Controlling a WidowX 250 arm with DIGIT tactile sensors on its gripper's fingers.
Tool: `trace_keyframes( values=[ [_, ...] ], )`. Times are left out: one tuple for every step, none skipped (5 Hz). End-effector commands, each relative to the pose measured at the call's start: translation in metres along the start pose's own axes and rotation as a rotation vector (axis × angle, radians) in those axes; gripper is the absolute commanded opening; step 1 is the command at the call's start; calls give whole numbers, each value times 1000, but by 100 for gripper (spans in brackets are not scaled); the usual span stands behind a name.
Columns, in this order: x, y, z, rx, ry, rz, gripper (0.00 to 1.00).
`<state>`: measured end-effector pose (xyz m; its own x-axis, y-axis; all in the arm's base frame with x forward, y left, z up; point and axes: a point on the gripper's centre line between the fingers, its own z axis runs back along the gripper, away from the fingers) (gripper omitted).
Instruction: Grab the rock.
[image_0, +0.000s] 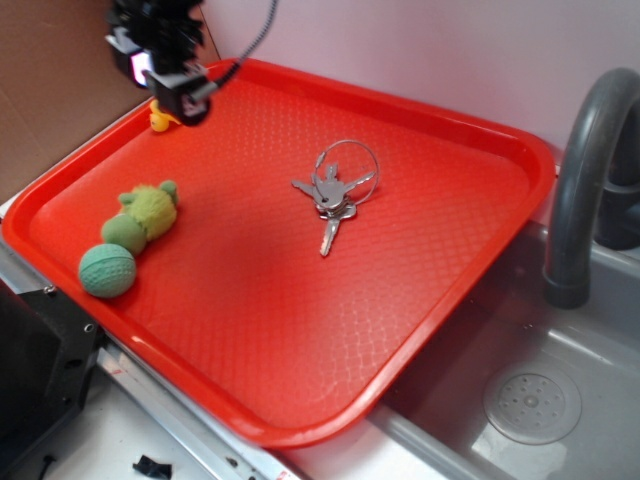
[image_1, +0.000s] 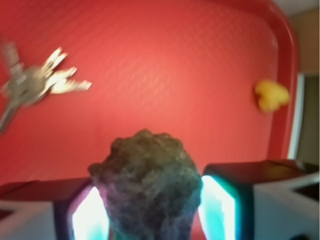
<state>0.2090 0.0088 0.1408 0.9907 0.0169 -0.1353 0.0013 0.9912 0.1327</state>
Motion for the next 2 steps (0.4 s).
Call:
trace_keyframes(
  values=[
    [-28, -26, 48, -84, -94, 17, 0],
    [-23, -20, 41, -94, -84, -5, 0]
  ],
)
